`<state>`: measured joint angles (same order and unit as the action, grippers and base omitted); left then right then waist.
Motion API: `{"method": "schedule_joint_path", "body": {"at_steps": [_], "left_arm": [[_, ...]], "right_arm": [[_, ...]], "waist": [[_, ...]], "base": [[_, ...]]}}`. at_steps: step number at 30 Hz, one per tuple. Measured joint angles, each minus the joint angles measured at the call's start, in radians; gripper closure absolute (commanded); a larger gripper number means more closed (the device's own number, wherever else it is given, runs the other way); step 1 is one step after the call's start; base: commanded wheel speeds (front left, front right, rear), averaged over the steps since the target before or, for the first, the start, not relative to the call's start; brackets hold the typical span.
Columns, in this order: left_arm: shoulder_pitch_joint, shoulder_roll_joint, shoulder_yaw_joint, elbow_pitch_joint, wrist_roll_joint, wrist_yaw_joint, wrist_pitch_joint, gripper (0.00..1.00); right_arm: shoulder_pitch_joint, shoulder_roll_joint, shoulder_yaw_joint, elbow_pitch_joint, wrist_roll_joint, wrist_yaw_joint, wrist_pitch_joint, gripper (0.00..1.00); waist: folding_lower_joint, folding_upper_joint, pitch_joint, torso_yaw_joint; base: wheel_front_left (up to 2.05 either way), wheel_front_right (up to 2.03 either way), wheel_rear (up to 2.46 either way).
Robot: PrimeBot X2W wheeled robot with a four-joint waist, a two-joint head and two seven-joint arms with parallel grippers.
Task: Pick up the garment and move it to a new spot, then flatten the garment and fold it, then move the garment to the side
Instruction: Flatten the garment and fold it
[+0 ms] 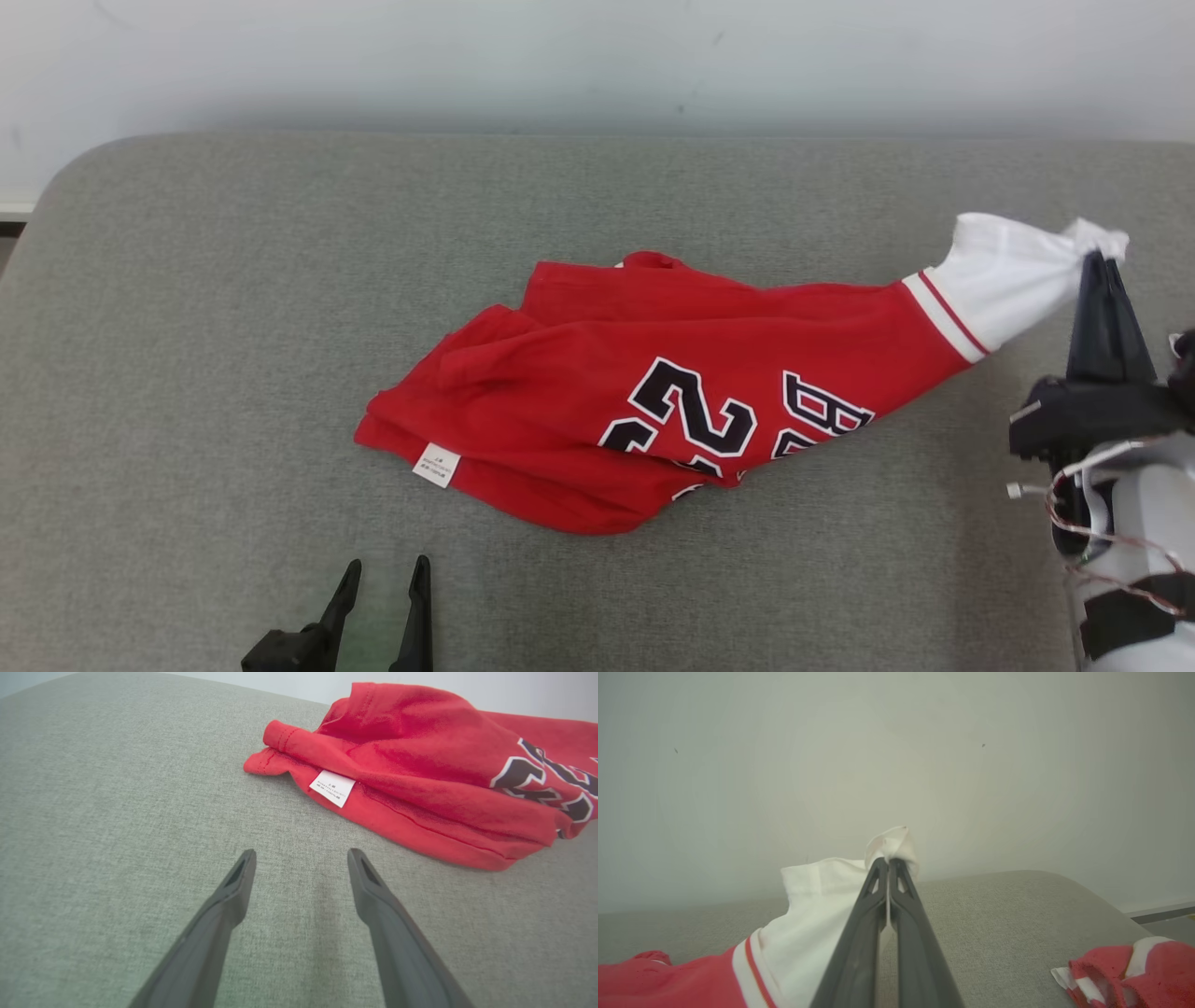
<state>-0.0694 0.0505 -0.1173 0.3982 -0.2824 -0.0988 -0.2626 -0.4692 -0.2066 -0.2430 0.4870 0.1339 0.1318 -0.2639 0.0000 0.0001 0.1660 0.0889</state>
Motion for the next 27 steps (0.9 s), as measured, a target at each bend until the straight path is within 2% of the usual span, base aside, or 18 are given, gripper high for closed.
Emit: {"method": "schedule_joint_path", "body": {"at_steps": [5, 15, 23, 27], "left_arm": [[-0.004, 0.001, -0.013, 0.003, -0.004, -0.004, 0.0, 0.0], [-0.018, 0.001, -0.087, 0.005, -0.028, 0.006, 0.0, 0.0], [-0.02, 0.0, -0.137, 0.0, -0.063, 0.021, 0.0, 0.0], [-0.024, 0.001, -0.163, -0.007, -0.078, 0.033, 0.0, 0.0]], "right_arm": [[-0.08, -0.022, 0.058, -0.011, -0.012, 0.0, 0.0, 1.0], [-0.34, -0.143, 0.201, 0.015, -0.079, 0.0, 0.0, 1.0], [-0.513, -0.155, 0.303, 0.089, -0.143, 0.0, 0.0, 1.0], [-0.544, -0.147, 0.295, 0.167, -0.161, 0.0, 0.0, 1.0]], "waist": [[0.0, 0.0, 0.008, 0.025], [0.0, 0.0, 0.036, 0.117], [0.0, 0.0, 0.067, 0.208], [0.0001, 0.0, 0.082, 0.249]], "base": [[0.0, 0.0, 0.0], [0.0, 0.0, 0.0], [0.0, 0.0, 0.0], [0.0, 0.0, 0.0]]}}
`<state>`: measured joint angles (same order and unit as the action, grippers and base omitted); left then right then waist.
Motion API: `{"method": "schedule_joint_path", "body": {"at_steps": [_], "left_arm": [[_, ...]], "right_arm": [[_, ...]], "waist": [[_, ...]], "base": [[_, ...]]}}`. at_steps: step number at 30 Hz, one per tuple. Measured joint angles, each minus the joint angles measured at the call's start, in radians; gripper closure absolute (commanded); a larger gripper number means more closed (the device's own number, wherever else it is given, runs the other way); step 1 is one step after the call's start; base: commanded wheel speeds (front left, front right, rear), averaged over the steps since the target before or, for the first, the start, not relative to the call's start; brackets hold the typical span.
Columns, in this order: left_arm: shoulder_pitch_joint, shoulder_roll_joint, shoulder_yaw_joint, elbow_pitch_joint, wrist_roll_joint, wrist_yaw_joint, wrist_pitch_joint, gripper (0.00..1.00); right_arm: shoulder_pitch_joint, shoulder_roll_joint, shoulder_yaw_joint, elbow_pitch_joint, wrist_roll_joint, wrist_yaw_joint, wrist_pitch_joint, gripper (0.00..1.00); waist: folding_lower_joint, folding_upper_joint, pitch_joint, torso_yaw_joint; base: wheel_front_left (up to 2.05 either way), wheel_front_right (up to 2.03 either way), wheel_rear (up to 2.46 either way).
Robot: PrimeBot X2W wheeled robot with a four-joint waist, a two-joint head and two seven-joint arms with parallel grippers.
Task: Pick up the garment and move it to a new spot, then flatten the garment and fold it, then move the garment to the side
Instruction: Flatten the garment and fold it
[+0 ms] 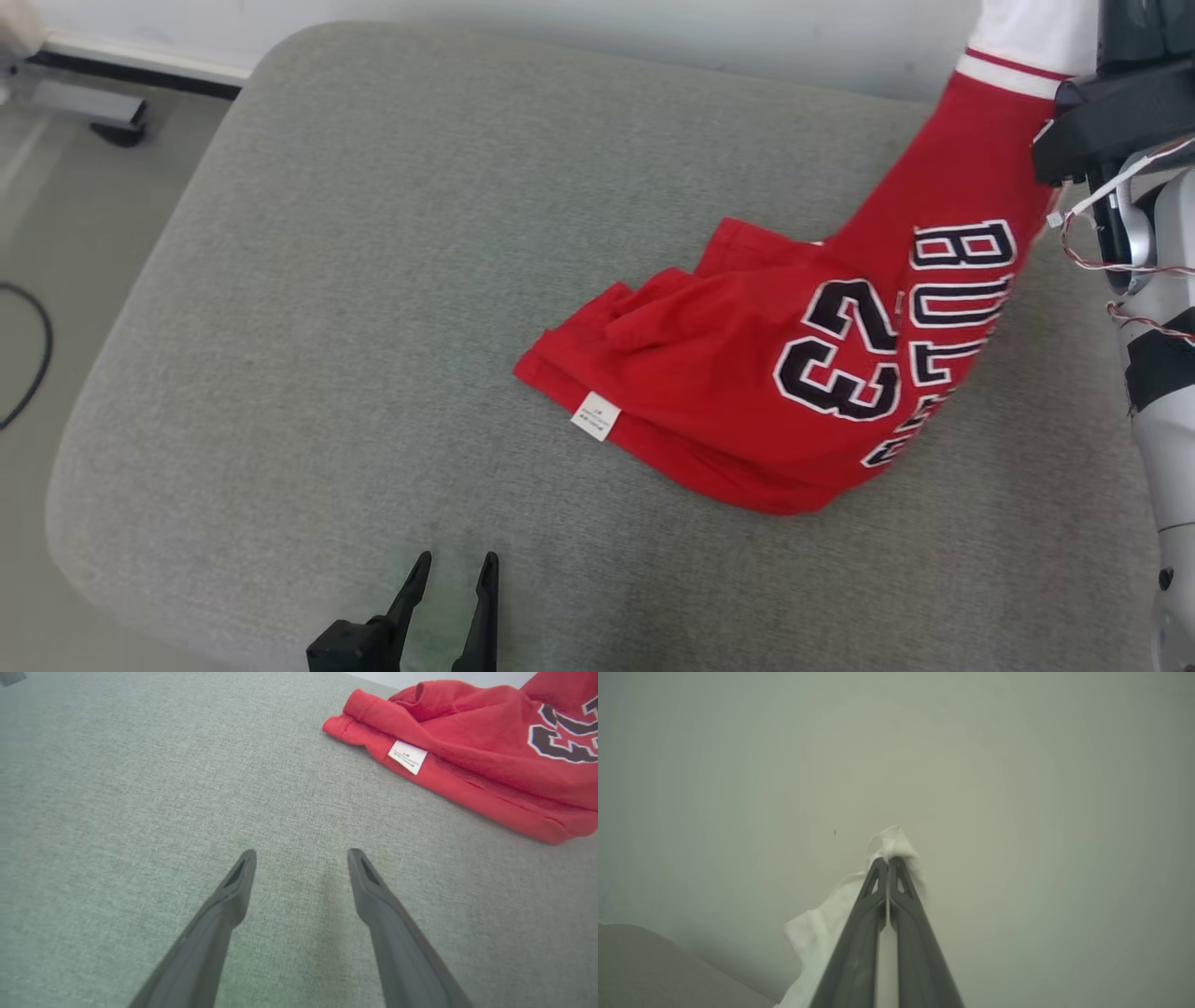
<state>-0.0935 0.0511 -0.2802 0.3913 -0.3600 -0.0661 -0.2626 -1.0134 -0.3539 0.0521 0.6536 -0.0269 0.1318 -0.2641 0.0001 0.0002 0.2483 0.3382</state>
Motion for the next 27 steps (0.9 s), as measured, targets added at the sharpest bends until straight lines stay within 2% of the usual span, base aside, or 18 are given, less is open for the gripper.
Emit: {"method": "schedule_joint_path", "body": {"at_steps": [5, 7, 8, 14, 21, 27], "left_arm": [[0.0, 0.0, 0.006, -0.012, -0.004, 0.01, 0.0, 0.0], [0.001, 0.0, 0.01, -0.012, -0.002, 0.012, 0.0, 0.0], [0.001, 0.0, 0.011, -0.012, -0.002, 0.013, 0.0, 0.0], [-0.007, -0.001, 0.018, -0.012, 0.004, 0.012, 0.0, 0.0], [-0.008, -0.001, 0.043, 0.007, 0.021, -0.005, 0.0, 0.0], [0.018, -0.001, 0.075, 0.021, 0.037, -0.015, 0.0, 0.0]], "right_arm": [[0.024, 0.008, -0.029, 0.08, -0.005, 0.0, 0.0, 1.0], [0.044, 0.006, -0.058, 0.173, -0.012, 0.0, 0.001, 0.19], [0.051, 0.003, -0.066, 0.195, -0.019, 0.0, 0.001, 0.0], [0.092, 0.016, -0.102, 0.161, 0.013, 0.0, 0.0, 0.0], [0.319, 0.047, -0.103, 0.017, 0.129, 0.0, 0.0, 0.0], [0.559, 0.087, -0.041, -0.05, 0.18, 0.0, 0.0, 0.0]], "waist": [[-0.0001, -0.0001, 0.014, 0.033], [0.0, 0.0, 0.015, 0.028], [0.0, 0.0001, 0.014, 0.024], [0.0, -0.0001, 0.01, -0.015], [-0.0001, -0.0001, -0.021, -0.068], [-0.0003, -0.0001, -0.067, -0.111]], "base": [[0.0, 0.0, 0.0], [0.0, 0.0, 0.0], [0.0, 0.0, 0.0], [0.0, 0.0, 0.0], [0.0, 0.0, 0.0], [0.0, 0.0, 0.0]]}}
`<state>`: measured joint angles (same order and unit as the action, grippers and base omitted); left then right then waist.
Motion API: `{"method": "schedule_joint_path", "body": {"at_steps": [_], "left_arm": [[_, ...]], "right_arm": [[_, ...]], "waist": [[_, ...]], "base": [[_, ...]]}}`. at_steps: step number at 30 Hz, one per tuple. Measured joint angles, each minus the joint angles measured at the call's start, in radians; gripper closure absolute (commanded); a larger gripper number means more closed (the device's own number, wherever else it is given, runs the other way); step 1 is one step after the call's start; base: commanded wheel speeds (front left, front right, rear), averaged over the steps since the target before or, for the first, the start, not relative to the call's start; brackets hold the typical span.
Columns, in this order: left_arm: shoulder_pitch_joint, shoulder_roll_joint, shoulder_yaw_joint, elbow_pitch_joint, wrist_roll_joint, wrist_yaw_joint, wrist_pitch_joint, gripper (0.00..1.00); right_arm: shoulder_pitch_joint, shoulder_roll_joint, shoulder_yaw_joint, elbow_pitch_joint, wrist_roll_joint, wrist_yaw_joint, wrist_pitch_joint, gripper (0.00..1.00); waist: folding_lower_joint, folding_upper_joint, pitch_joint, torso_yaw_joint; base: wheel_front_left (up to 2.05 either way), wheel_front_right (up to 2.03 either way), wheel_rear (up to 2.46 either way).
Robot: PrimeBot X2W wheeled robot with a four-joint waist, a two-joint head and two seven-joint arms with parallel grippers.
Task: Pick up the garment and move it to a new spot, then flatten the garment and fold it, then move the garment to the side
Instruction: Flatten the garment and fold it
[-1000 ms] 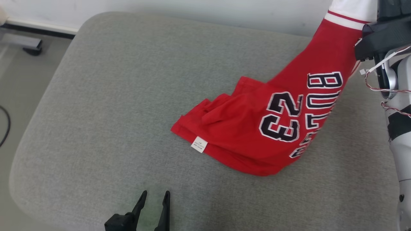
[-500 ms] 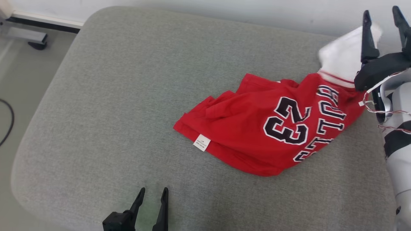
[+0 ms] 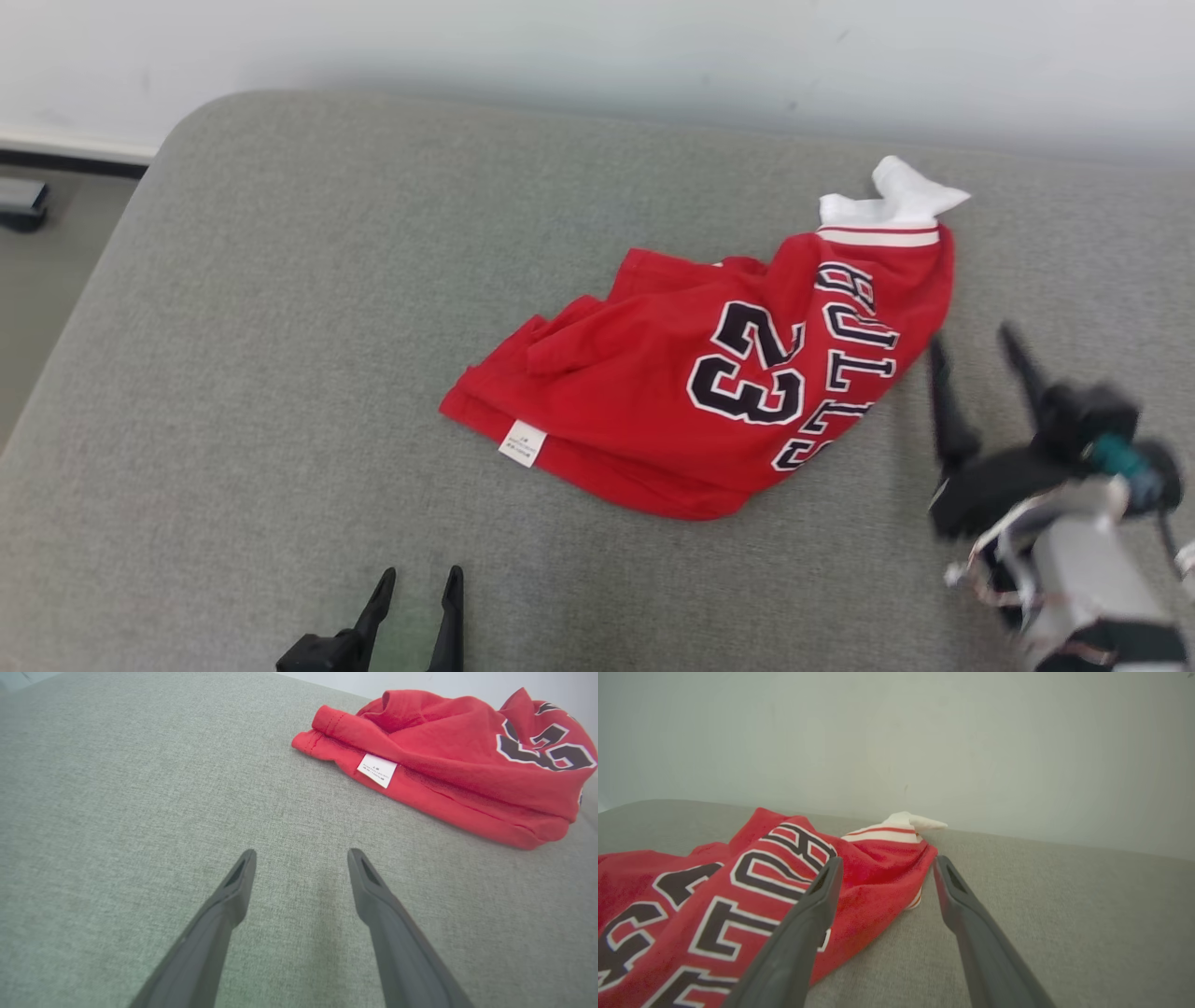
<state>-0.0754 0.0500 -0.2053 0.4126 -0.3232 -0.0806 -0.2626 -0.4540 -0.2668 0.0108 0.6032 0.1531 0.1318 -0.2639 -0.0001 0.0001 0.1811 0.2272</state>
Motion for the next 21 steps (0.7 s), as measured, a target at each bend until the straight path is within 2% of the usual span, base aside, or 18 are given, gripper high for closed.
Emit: {"method": "schedule_joint_path", "body": {"at_steps": [8, 15, 21], "left_arm": [[0.009, 0.0, 0.007, 0.009, 0.007, -0.012, 0.0, 0.0], [0.01, 0.0, -0.004, 0.009, 0.006, -0.015, 0.0, 0.0], [0.015, 0.0, -0.007, 0.007, 0.005, -0.013, 0.0, 0.0]], "right_arm": [[0.148, 0.038, 0.195, 0.011, 0.087, 0.0, 0.0, 0.0], [0.13, 0.047, 0.283, 0.054, 0.134, 0.0, 0.0, 0.0], [0.12, 0.049, 0.318, 0.081, 0.168, 0.0, 0.0, 0.0]], "waist": [[-0.0001, -0.0001, -0.038, -0.044], [0.0, -0.0001, -0.033, -0.022], [0.0, -0.0001, -0.036, 0.009]], "base": [[0.0, 0.0, 0.0], [0.0, 0.0, 0.0], [0.0, 0.0, 0.0]]}}
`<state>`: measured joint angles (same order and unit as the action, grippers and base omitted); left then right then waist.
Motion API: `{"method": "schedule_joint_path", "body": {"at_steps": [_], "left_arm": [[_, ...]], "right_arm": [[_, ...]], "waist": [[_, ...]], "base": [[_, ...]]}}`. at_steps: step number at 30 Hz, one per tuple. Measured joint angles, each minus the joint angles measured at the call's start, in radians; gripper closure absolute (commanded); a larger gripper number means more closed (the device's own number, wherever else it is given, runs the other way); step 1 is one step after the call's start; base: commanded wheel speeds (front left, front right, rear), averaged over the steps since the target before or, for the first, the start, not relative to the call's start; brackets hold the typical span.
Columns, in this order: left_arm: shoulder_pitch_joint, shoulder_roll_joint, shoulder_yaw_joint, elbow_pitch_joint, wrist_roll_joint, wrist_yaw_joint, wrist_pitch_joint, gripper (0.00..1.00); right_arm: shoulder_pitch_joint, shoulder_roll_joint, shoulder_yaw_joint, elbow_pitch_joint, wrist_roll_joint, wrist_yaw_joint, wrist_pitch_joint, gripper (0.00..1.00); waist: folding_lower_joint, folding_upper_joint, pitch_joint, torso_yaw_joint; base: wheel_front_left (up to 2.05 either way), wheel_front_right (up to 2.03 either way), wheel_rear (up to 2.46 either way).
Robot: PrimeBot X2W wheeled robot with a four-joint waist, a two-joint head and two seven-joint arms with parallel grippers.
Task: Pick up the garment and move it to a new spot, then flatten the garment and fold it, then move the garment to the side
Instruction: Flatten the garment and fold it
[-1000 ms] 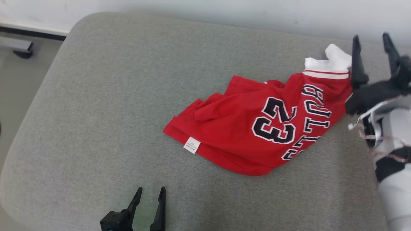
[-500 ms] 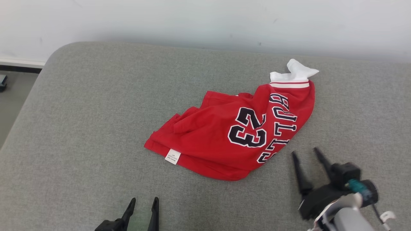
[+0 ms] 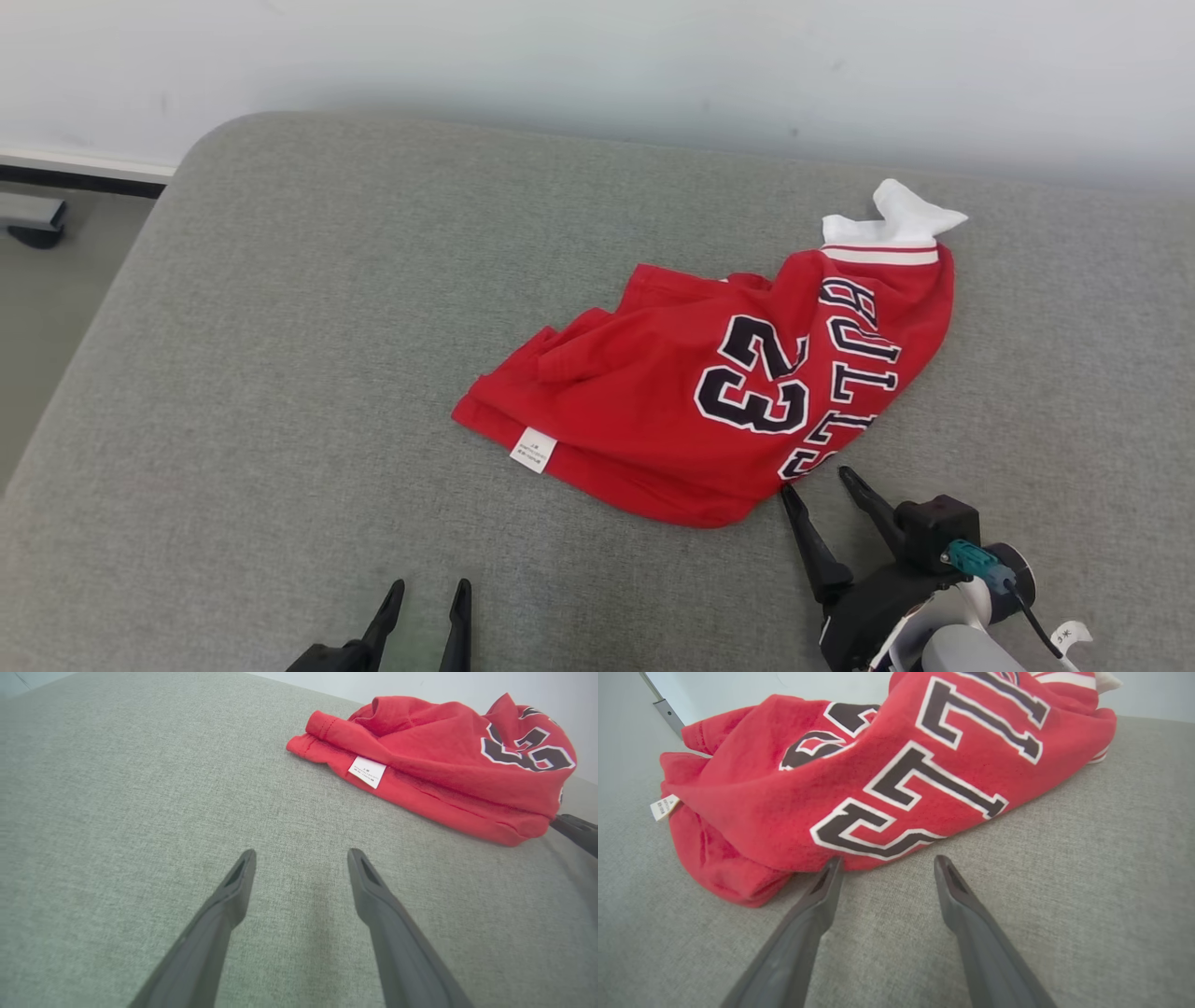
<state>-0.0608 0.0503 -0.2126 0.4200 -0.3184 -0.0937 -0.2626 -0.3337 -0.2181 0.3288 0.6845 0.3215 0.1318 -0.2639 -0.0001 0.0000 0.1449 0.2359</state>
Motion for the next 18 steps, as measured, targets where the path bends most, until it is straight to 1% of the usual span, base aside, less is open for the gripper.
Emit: {"method": "schedule_joint_path", "body": {"at_steps": [4, 5, 8, 9, 10, 11, 12, 13, 18], "left_arm": [[0.004, 0.0, 0.001, -0.003, -0.001, 0.001, 0.0, 0.0], [0.007, 0.0, 0.001, -0.003, -0.001, 0.001, 0.0, 0.0], [0.013, 0.0, 0.0, -0.003, -0.001, 0.001, 0.0, 0.0], [0.013, 0.0, -0.001, -0.003, -0.001, 0.001, 0.0, 0.0], [0.013, 0.0, -0.002, -0.004, -0.001, 0.001, 0.0, 0.0], [0.013, 0.0, -0.002, -0.005, -0.001, 0.001, 0.0, 0.0], [0.013, 0.0, -0.003, -0.005, -0.001, 0.001, 0.0, 0.0], [0.012, 0.0, -0.004, -0.005, -0.001, 0.001, 0.0, 0.0], [0.009, 0.0, -0.01, -0.004, -0.001, 0.005, 0.0, 0.0]], "right_arm": [[-0.017, 0.006, 0.004, 0.01, 0.026, 0.0, 0.0, 0.0], [-0.022, 0.007, 0.005, 0.013, 0.031, 0.0, 0.0, 0.15], [-0.031, 0.007, 0.017, 0.021, 0.034, 0.0, 0.0, 0.31], [-0.034, 0.008, 0.023, 0.023, 0.037, 0.0, 0.0, 0.39], [-0.037, 0.009, 0.029, 0.026, 0.04, 0.0, 0.0, 0.55], [-0.04, 0.01, 0.033, 0.029, 0.04, 0.0, 0.0, 0.67], [-0.044, 0.011, 0.035, 0.034, 0.043, 0.0, 0.0, 0.96], [-0.049, 0.011, 0.034, 0.039, 0.049, 0.0, 0.0, 1.0], [-0.08, 0.004, 0.001, 0.027, 0.048, 0.0, 0.0, 1.0]], "waist": [[0.0, 0.0, -0.001, 0.013], [0.0, 0.0, 0.0, 0.015], [0.0, 0.0, 0.003, 0.018], [0.0, 0.0, 0.005, 0.019], [0.0, 0.0, 0.007, 0.02], [0.0, 0.0, 0.01, 0.021], [0.0001, 0.0, 0.012, 0.021], [0.0001, 0.0, 0.015, 0.021], [0.0002, 0.0, 0.026, 0.022]], "base": [[0.0, 0.0, 0.0], [0.0, 0.0, 0.0], [0.0, 0.0, 0.0], [0.0, 0.0, 0.0], [0.0, 0.0, 0.0], [0.0, 0.0, 0.0], [0.0, 0.0, 0.0], [0.0, 0.0, 0.0], [0.0, 0.0, 0.0]]}}
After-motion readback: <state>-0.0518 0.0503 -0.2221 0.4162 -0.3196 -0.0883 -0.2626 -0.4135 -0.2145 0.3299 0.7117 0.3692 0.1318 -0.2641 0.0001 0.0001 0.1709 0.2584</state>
